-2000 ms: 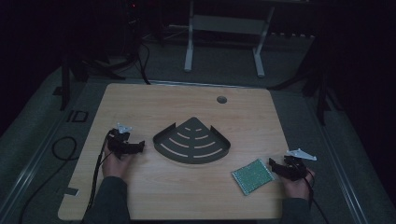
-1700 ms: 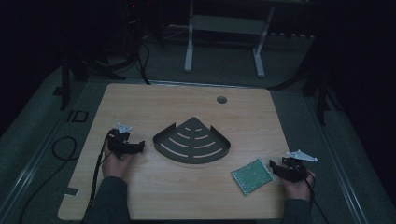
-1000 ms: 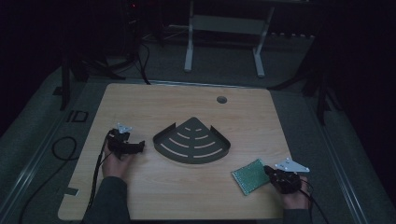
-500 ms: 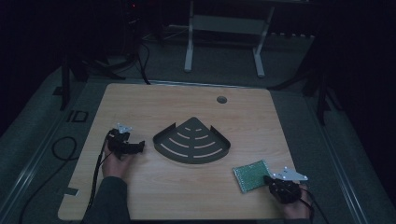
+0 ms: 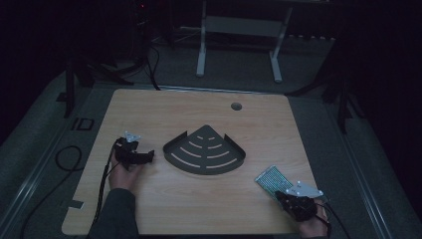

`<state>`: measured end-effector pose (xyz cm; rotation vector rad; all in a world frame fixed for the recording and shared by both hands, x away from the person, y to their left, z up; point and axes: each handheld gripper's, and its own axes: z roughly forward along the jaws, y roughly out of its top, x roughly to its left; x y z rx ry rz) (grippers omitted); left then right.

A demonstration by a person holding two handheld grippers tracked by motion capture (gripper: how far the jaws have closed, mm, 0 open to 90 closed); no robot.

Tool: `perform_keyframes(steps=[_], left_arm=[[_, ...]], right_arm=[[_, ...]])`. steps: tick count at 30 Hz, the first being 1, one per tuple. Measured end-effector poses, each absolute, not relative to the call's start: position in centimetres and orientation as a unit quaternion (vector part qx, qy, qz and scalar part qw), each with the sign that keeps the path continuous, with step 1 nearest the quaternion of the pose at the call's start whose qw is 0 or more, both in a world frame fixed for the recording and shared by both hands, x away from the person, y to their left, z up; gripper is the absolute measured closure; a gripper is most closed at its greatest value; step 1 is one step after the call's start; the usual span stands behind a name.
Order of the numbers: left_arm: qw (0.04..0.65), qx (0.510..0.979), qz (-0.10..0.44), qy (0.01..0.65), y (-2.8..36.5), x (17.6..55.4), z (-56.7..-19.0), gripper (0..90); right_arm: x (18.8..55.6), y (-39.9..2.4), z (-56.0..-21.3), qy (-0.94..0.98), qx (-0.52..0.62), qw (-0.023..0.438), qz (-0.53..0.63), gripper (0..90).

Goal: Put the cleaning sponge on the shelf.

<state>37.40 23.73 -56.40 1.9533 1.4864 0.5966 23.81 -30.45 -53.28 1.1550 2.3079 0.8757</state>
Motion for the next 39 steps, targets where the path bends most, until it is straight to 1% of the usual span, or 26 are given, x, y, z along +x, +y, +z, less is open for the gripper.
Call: perform_keyframes(steps=[9, 19, 22, 24, 33, 39], left_arm=[[0.303, 0.737, 0.225, 0.561, 23.7, 37.4, -56.4, 8.1], [0.303, 0.737, 0.225, 0.561, 23.7, 37.4, -56.4, 8.1], [0.303, 0.737, 0.225, 0.561, 23.7, 37.4, -56.4, 8.1], [0.303, 0.737, 0.225, 0.561, 23.7, 37.4, -56.4, 8.1], [0.303, 0.737, 0.225, 0.561, 23.7, 37.4, -56.4, 8.1], [0.303, 0.737, 0.225, 0.561, 23.7, 37.4, -56.4, 8.1]], right_arm=[[25.5, -31.8, -52.3, 0.819, 0.434, 0.208, 0.313, 82.4], [27.8, -33.4, -51.7, 0.82, 0.449, 0.206, 0.289, 81.1], [28.5, -33.5, -51.5, 0.825, 0.447, 0.201, 0.281, 80.9], [29.3, -33.6, -51.3, 0.829, 0.447, 0.19, 0.278, 80.9], [30.9, -34.1, -51.0, 0.839, 0.45, 0.175, 0.252, 80.7], [31.7, -34.4, -51.0, 0.847, 0.451, 0.152, 0.238, 79.4]])
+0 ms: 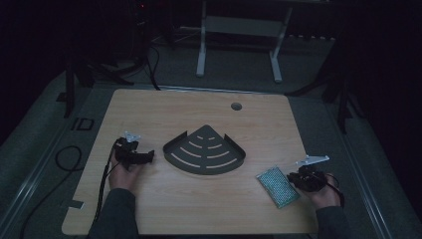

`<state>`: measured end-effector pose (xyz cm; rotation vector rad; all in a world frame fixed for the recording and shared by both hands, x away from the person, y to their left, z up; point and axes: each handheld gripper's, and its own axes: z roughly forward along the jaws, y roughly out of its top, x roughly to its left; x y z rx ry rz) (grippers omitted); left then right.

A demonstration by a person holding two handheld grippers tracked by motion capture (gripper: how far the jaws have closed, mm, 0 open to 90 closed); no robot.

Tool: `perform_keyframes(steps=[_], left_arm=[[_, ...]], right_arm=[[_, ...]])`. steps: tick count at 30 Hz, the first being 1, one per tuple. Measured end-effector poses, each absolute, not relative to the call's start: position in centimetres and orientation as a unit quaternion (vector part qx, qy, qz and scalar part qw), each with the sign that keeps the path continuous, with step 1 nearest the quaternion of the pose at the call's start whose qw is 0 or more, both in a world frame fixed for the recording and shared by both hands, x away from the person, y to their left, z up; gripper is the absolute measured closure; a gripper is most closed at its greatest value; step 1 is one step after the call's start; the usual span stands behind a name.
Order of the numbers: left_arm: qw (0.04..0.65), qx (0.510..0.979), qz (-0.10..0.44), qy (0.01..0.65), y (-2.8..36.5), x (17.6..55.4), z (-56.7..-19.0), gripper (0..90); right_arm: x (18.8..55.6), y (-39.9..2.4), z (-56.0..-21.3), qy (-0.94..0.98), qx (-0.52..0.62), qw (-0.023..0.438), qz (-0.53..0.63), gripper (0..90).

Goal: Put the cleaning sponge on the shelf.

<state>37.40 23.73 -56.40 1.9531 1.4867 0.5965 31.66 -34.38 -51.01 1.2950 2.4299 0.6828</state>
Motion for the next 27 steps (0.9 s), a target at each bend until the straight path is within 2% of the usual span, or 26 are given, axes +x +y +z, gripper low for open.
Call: perform_keyframes(steps=[27], left_arm=[[0.303, 0.737, 0.225, 0.561, 23.7, 37.4, -56.4, 8.1]], right_arm=[[34.0, -33.5, -51.2, 0.859, 0.47, 0.075, 0.19, 77.7]])
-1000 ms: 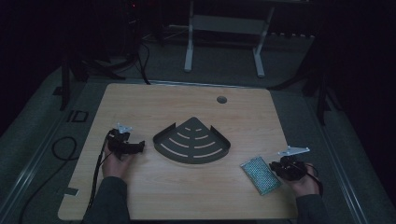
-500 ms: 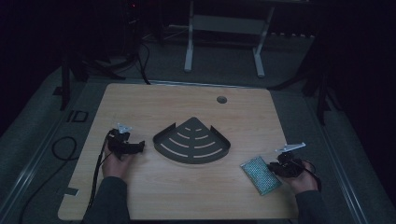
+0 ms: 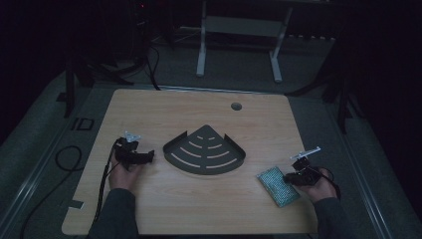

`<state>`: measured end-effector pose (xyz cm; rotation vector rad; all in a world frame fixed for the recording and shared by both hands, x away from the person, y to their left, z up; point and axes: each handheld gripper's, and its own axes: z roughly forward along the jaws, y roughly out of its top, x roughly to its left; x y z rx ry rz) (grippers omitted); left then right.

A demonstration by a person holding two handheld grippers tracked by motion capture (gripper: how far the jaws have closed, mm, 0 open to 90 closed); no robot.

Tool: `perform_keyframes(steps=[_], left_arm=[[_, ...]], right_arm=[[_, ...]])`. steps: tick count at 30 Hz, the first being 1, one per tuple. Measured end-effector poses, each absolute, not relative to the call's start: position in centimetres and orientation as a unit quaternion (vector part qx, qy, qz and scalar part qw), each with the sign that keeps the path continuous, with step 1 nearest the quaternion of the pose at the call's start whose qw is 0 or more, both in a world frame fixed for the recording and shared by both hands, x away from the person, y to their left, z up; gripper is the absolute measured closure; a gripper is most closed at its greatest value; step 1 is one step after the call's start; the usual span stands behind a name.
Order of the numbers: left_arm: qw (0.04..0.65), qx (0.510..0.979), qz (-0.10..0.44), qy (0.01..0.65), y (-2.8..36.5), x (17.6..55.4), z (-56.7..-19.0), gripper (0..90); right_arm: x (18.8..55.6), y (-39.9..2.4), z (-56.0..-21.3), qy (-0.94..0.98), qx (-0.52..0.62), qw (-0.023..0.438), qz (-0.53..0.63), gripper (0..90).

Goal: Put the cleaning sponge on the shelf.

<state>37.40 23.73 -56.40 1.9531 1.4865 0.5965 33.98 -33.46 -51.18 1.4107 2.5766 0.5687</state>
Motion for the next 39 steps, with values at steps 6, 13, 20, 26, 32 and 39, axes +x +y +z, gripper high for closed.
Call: perform_keyframes(steps=[6, 13, 20, 26, 32, 39], left_arm=[[0.303, 0.737, 0.225, 0.561, 23.7, 37.4, -56.4, 8.1], [0.303, 0.737, 0.225, 0.561, 23.7, 37.4, -56.4, 8.1], [0.303, 0.737, 0.225, 0.561, 23.7, 37.4, -56.4, 8.1], [0.303, 0.737, 0.225, 0.561, 23.7, 37.4, -56.4, 8.1], [0.303, 0.737, 0.225, 0.561, 23.7, 37.4, -56.4, 8.1], [0.303, 0.737, 0.225, 0.561, 23.7, 37.4, -56.4, 8.1]], right_arm=[[35.1, -33.5, -51.1, 0.86, 0.48, 0.037, 0.171, 78.3], [36.1, -33.6, -51.1, 0.858, 0.488, -0.006, 0.158, 83.9], [36.2, -33.3, -50.8, 0.86, 0.488, -0.005, 0.148, 89.2], [36.0, -33.0, -50.4, 0.864, 0.483, 0.005, 0.142, 89.5], [35.8, -33.0, -49.2, 0.864, 0.481, 0.009, 0.153, 89.6], [35.9, -33.1, -47.8, 0.863, 0.478, 0.025, 0.163, 89.6]])
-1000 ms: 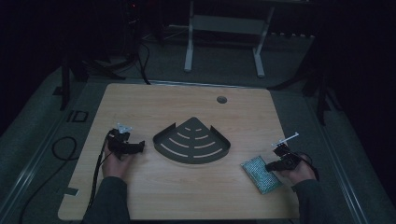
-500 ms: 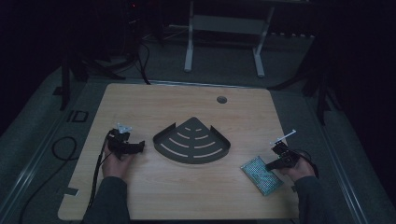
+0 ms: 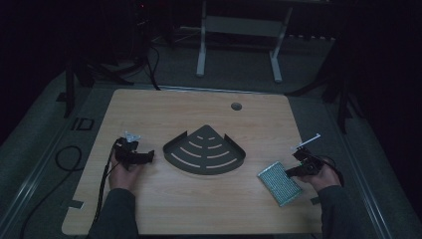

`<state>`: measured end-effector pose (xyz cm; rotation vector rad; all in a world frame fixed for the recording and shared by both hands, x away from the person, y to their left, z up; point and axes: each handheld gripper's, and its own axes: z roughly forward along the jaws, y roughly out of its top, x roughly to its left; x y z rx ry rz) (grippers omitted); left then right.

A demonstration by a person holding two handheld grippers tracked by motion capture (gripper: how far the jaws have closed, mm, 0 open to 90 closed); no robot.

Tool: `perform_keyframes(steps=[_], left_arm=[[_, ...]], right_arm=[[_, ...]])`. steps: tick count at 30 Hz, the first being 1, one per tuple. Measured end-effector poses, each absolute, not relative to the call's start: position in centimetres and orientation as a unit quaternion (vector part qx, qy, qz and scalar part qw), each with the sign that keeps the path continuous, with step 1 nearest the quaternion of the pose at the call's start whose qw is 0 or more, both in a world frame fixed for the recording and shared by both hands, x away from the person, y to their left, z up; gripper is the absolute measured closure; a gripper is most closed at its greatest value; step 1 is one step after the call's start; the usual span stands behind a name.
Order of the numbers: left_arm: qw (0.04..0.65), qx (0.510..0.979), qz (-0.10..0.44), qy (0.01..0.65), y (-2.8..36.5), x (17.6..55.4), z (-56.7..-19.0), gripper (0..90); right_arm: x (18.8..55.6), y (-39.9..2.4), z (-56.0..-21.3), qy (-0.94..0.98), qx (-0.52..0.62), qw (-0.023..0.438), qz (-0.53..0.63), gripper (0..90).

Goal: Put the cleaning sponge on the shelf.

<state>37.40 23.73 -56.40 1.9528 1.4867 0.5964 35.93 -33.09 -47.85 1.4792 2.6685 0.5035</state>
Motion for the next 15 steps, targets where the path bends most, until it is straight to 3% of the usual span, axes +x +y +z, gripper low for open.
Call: perform_keyframes(steps=[15], left_arm=[[0.303, 0.737, 0.225, 0.561, 23.7, 37.4, -56.4, 8.1]], right_arm=[[36.8, -32.7, -45.1, 0.862, 0.472, 0.053, 0.175, 89.8]])
